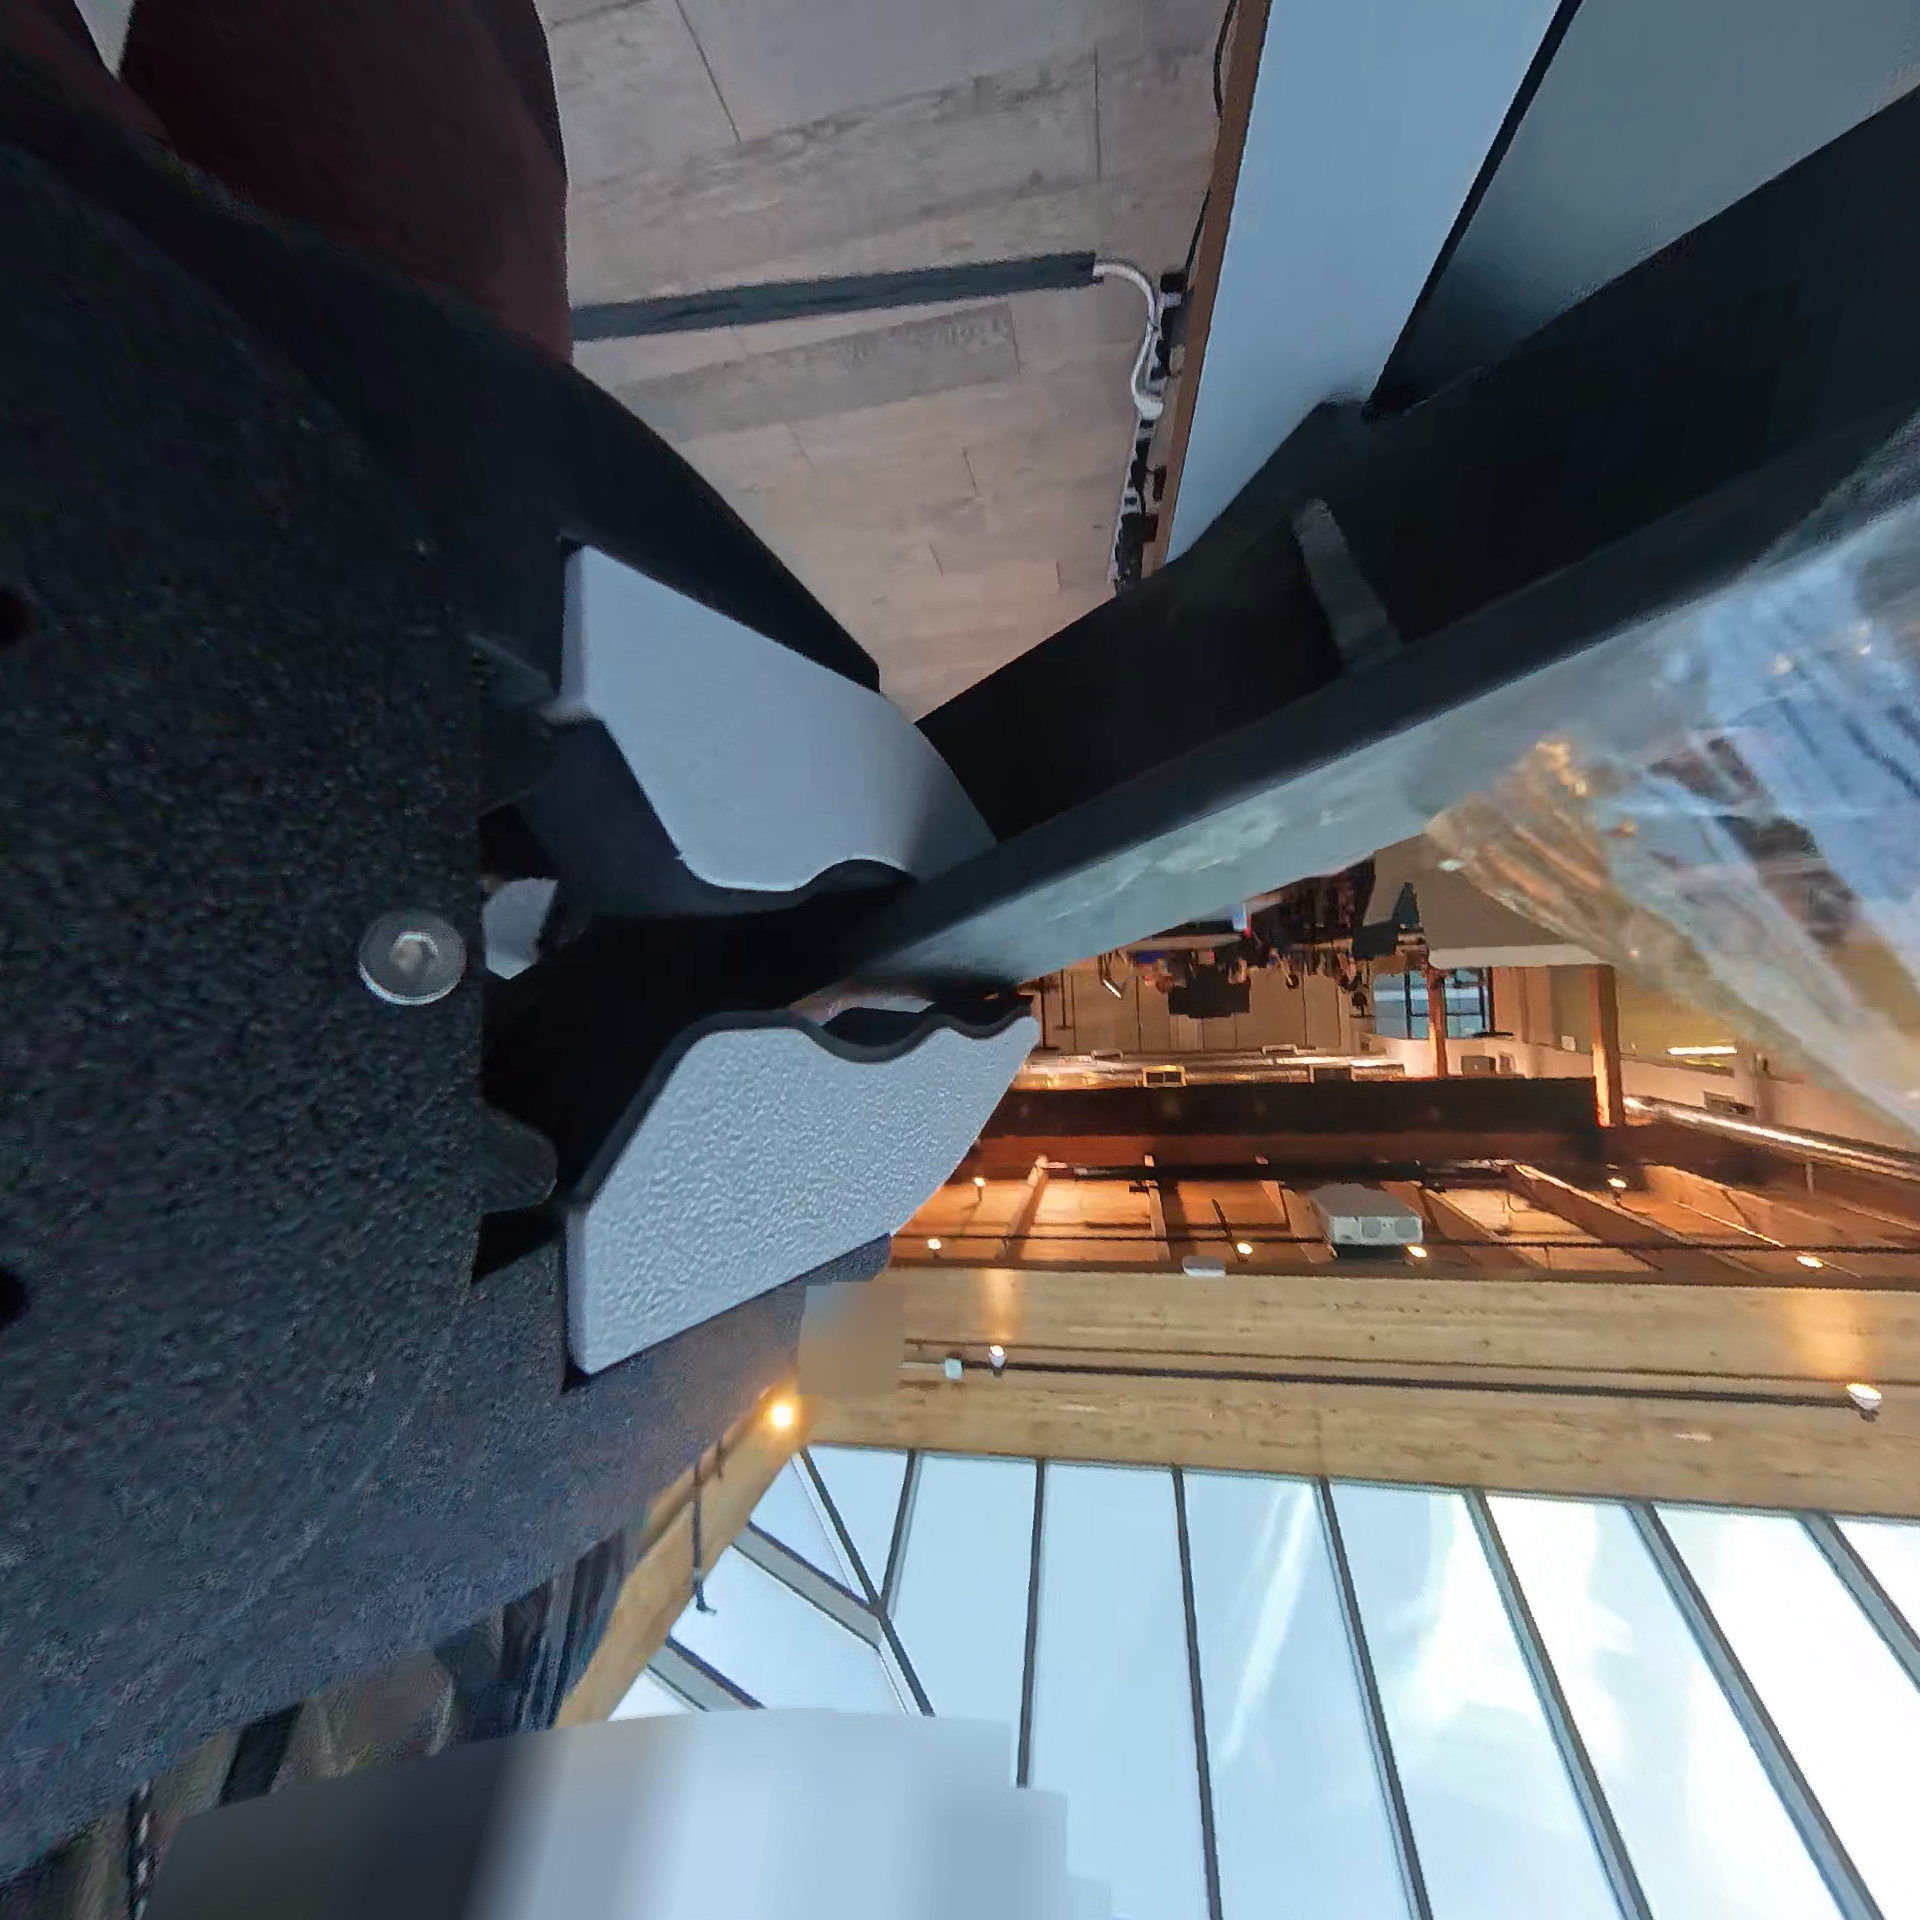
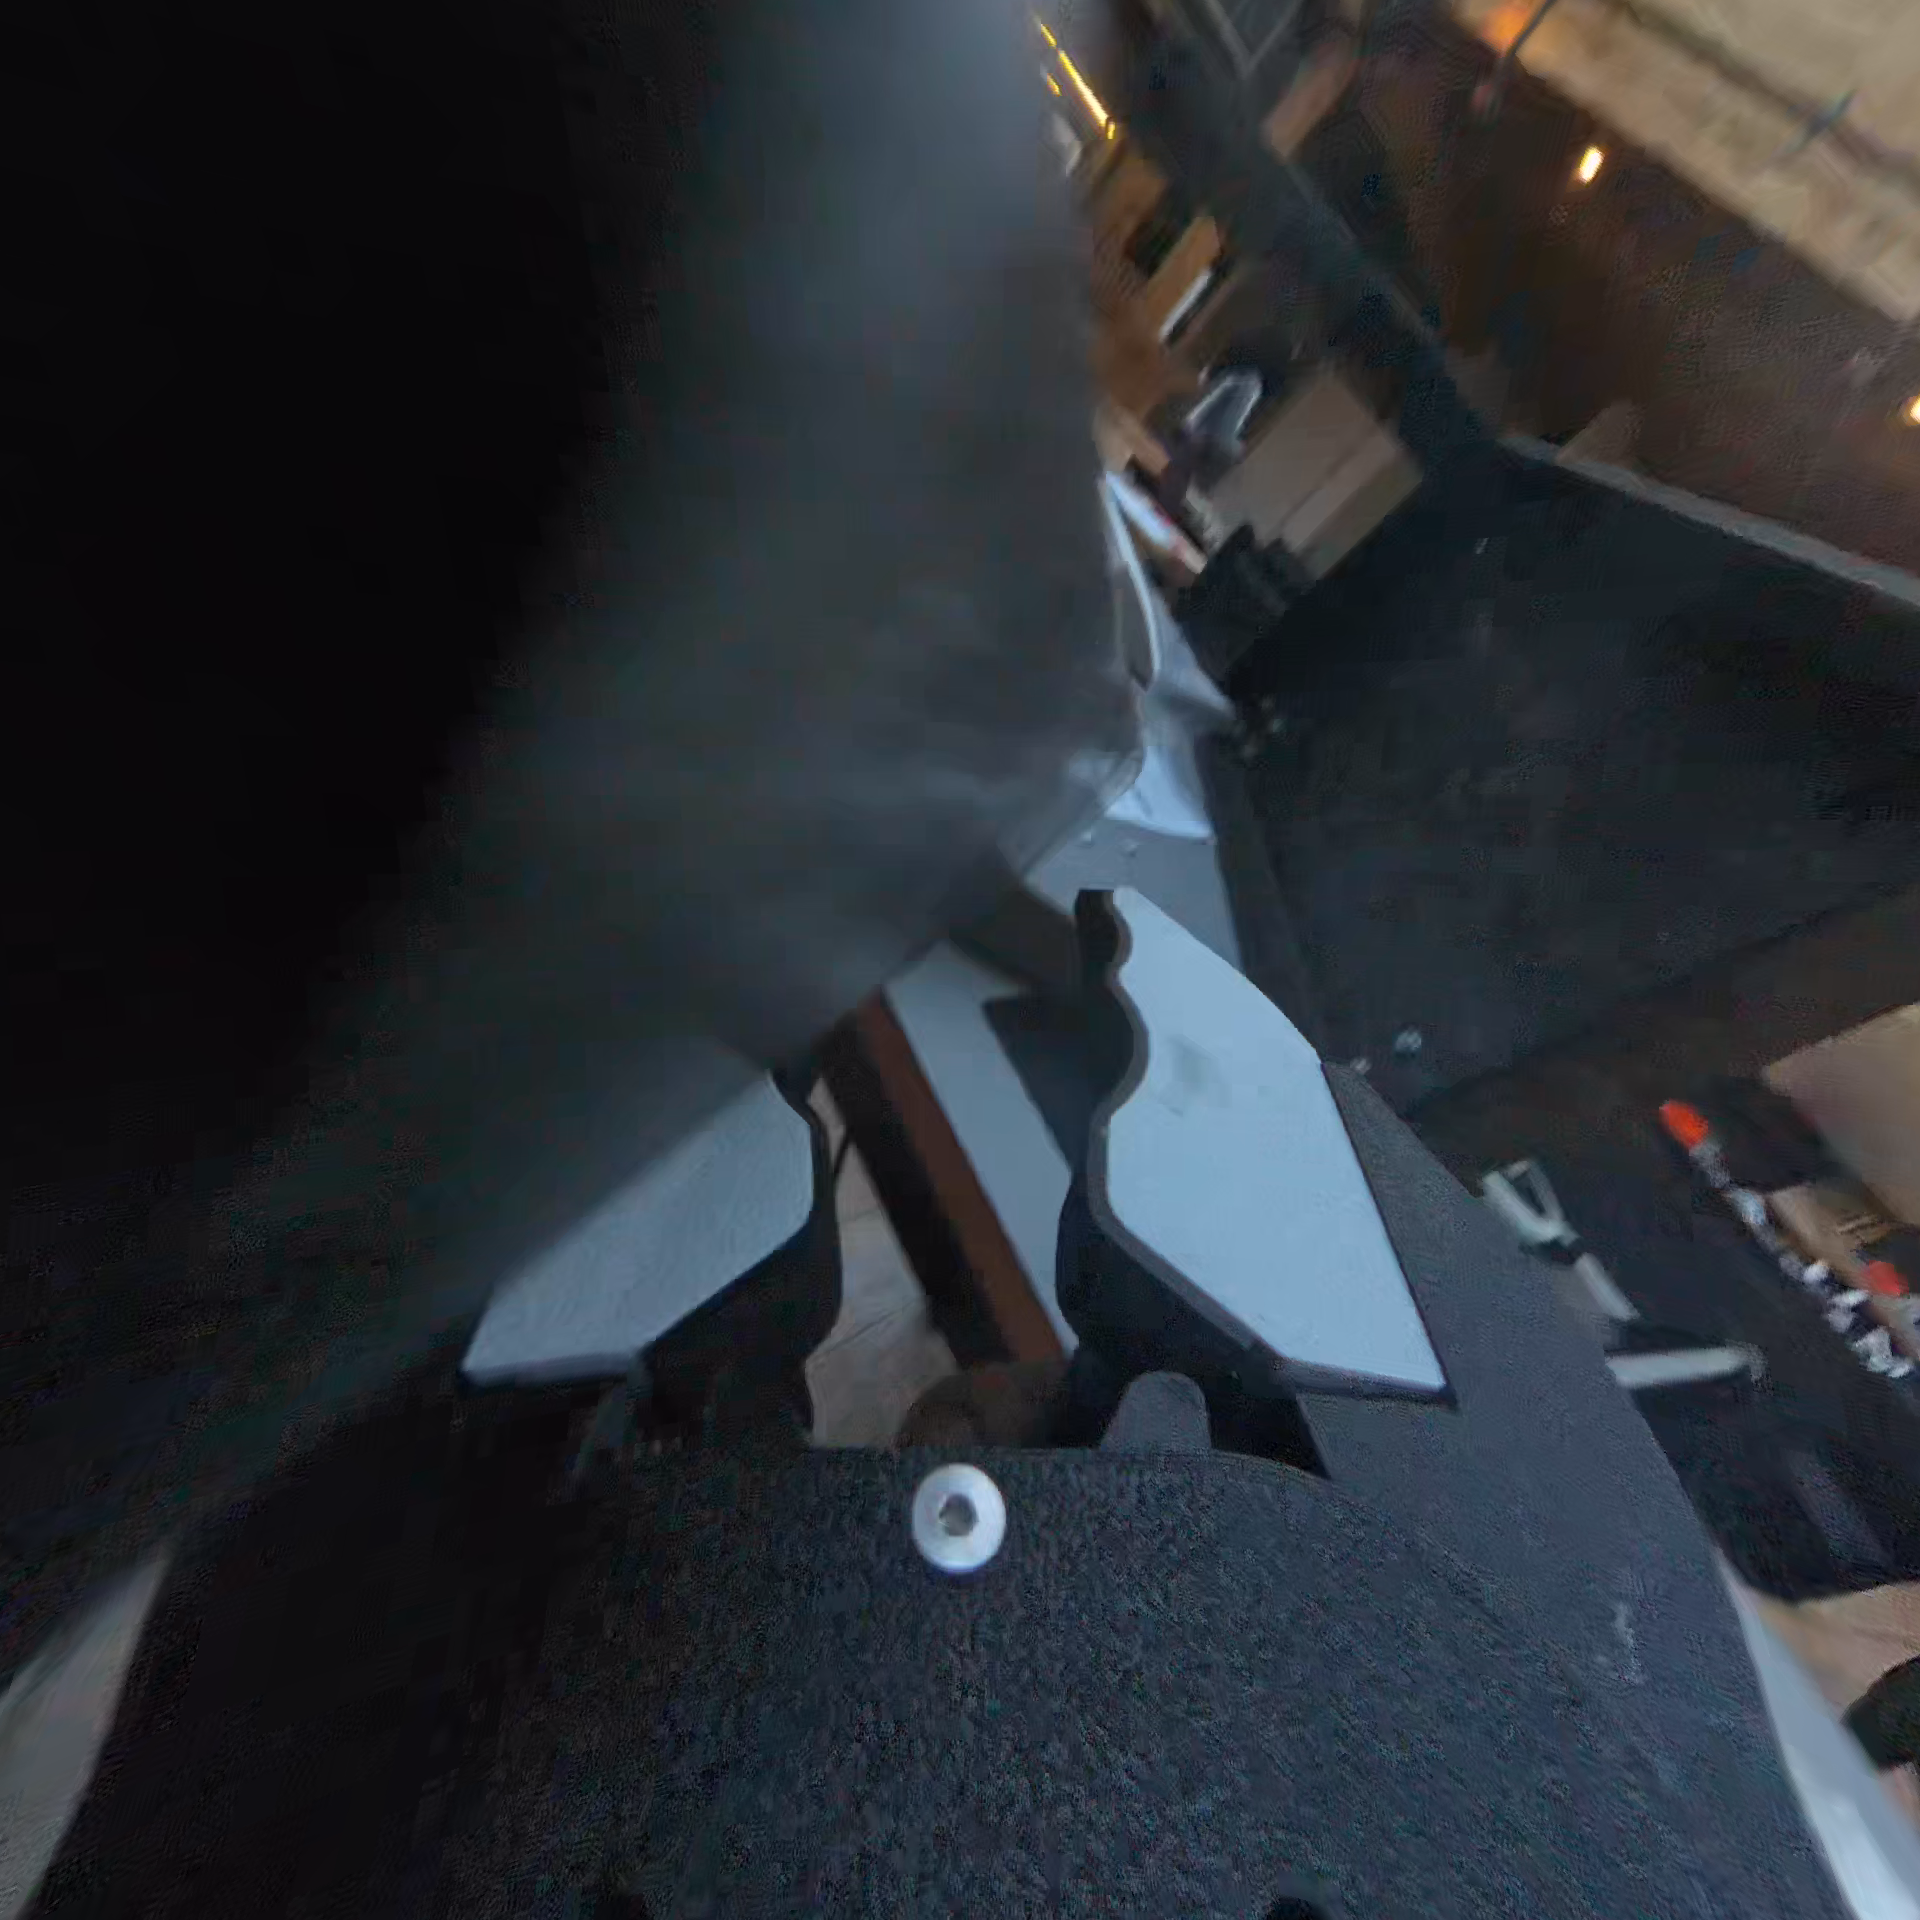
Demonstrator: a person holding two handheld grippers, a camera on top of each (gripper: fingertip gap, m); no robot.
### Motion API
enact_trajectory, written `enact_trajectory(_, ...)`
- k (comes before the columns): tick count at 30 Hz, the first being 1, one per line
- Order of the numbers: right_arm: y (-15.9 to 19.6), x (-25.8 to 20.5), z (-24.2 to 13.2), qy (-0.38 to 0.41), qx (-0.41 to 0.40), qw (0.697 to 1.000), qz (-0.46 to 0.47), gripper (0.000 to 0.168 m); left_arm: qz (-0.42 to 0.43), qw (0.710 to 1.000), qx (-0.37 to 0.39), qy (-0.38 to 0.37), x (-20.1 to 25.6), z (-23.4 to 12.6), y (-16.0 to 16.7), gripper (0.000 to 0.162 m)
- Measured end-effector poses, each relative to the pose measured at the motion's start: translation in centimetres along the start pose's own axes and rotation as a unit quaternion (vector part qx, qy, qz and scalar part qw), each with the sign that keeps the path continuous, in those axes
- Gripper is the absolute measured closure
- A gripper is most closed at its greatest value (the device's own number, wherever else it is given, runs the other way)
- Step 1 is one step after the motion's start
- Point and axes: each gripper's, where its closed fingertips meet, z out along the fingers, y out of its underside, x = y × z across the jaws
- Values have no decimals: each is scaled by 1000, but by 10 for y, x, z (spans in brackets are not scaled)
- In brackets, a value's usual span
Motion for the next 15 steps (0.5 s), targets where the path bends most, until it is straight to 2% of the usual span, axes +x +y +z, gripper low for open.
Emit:
enact_trajectory(2, 38, -7, -8, -39, -52, 993, 96, 121, 48, 998, -24, -18, -2, -1, 7, 149)
enact_trajectory(4, 69, -14, -11, -99, -91, 963, 233, 125, 112, 991, -63, -34, 1, -2, 16, 149)
enact_trajectory(6, 70, -13, -4, -174, -70, 894, 407, 123, 175, 979, -104, -34, 10, -4, 25, 149)
enact_trajectory(8, 49, 4, 12, -238, -11, 804, 545, 119, 216, 964, -152, -12, 27, -6, 36, 149)
enact_trajectory(10, 23, 24, 29, -287, 46, 746, 600, 116, 243, 952, -188, 12, 46, -9, 44, 149)
enact_trajectory(15, -39, 34, 46, -387, 108, 702, 588, 112, 270, 924, -265, 52, 83, -18, 63, 149)
